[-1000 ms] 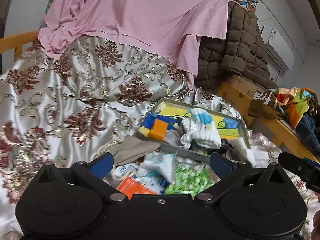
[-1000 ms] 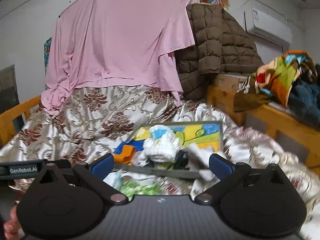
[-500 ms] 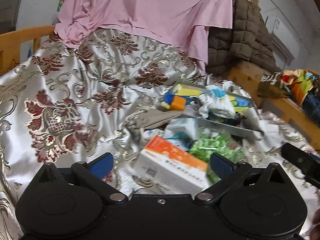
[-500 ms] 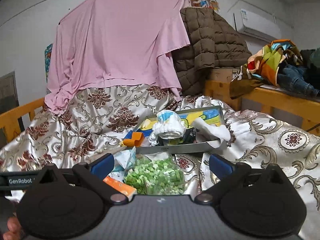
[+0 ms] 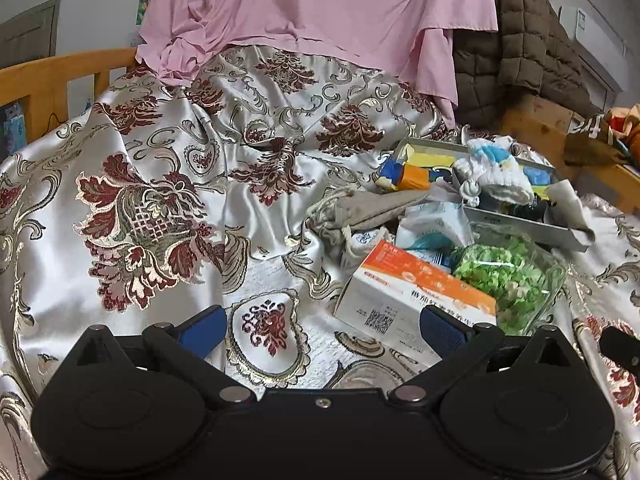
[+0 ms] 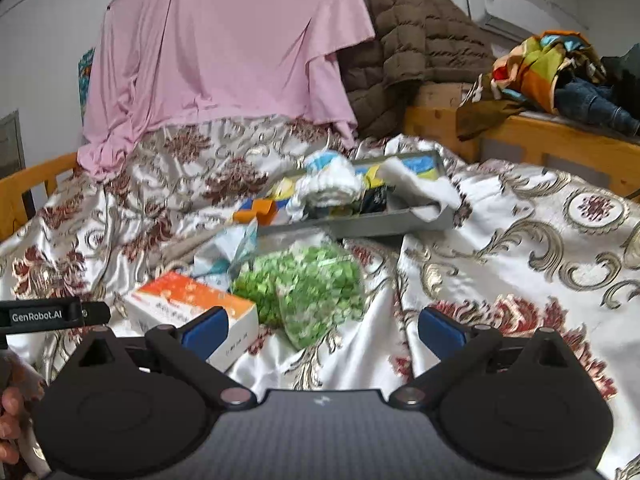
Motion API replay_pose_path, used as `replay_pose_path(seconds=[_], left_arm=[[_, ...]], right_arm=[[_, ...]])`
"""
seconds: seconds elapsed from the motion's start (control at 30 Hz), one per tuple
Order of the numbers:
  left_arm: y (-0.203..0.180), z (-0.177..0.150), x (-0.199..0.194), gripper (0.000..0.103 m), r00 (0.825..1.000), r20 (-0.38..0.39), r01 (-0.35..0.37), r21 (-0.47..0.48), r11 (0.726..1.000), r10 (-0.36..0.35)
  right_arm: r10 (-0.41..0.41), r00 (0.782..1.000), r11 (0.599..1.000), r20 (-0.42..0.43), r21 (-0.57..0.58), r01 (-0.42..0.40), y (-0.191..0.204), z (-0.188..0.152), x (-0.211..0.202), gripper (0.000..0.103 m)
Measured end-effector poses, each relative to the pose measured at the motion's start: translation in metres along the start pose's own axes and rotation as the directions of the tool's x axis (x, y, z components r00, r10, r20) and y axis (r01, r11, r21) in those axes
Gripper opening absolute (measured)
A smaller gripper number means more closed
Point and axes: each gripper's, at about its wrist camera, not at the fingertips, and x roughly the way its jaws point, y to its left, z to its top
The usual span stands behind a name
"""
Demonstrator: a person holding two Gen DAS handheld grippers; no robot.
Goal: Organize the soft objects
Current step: 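Move both open tools back over the pile of soft items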
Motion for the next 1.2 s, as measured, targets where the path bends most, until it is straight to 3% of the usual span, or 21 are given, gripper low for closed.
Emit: replay_pose_path(seconds=[0.3,0.53,0.67,0.83,0.97,1.07,1.2], left_arm=[[-0.002,-0.002,0.01,0.102,0.999,-0.04,-0.017,0.009,1.0,0.018],[0.004,0.003,0.016,0.102,1.0,-0.011,-0.016,0.014,1.0,0.016],[0.013,0.009,0.024,0.102,1.0,-0.017,-0.016,-0.031,0.999,0.015],[0.024,0.017,0.036,0.102,1.0,-0.019,-0.008,-0.078,0.997,0.007],[0.029,0.025,0.049,0.102,1.0,-0.02,0.01,-0.032,0.999,-0.011],[0.037,0.035,0.06,0.102,0.999,-0.023,0.037,-0.037,0.999,-0.038],[0.047,0.053,0.082,0.102,0.994,-0.042,0.1,-0.033,0.994,-0.102]], right_arm=[[0.064,0.997,0.996,-0.036,-0.054,-0.066,0.017,-0.009,0.014,0.103],[0.092,0.995,0.994,-0.027,-0.065,-0.093,0.029,-0.008,0.017,0.103],[0.089,0.996,0.993,0.001,-0.081,-0.088,0.029,-0.005,0.015,0.103],[0.14,0.99,0.985,-0.012,-0.095,-0.141,0.03,0.001,0.02,0.103],[0.143,0.989,0.977,-0.022,-0.155,-0.145,0.035,0.009,0.027,0.103],[0.17,0.984,0.959,-0.06,-0.222,-0.179,0.041,0.019,0.04,0.103],[0.201,0.972,0.902,-0.123,-0.364,-0.233,0.053,0.036,0.058,0.103]])
